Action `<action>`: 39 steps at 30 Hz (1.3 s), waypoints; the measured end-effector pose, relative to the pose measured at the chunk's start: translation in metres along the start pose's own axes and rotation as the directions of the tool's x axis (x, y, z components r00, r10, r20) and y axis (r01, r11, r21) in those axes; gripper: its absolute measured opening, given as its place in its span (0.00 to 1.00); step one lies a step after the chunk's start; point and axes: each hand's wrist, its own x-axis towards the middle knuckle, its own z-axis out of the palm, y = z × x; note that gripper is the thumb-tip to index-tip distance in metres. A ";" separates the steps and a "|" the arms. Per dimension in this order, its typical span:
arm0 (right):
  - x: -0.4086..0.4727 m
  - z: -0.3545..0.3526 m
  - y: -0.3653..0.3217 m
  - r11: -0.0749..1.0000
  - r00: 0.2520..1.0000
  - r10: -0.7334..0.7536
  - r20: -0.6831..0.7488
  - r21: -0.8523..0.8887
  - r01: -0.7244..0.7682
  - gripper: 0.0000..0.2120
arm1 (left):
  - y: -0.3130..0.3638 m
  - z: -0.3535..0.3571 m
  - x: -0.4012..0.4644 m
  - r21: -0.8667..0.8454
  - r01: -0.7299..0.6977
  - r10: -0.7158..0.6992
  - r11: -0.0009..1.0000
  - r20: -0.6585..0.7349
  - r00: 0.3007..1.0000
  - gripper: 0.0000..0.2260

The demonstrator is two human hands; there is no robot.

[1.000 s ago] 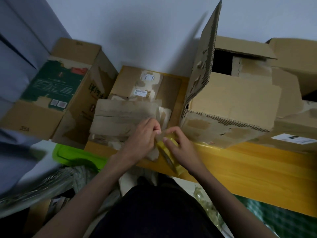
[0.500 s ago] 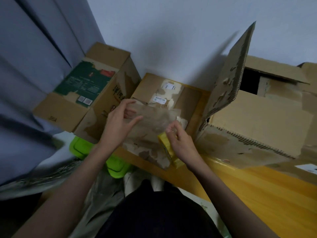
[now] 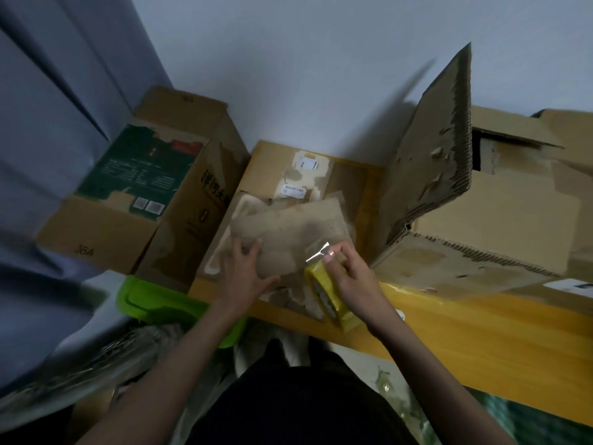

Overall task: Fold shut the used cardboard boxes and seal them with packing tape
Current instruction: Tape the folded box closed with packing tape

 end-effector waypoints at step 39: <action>-0.026 0.110 -0.024 0.983 0.994 0.037 0.102 0.177 -0.055 0.12 | -0.071 -0.081 0.001 -0.668 0.099 0.314 0.737 0.469 0.826 0.19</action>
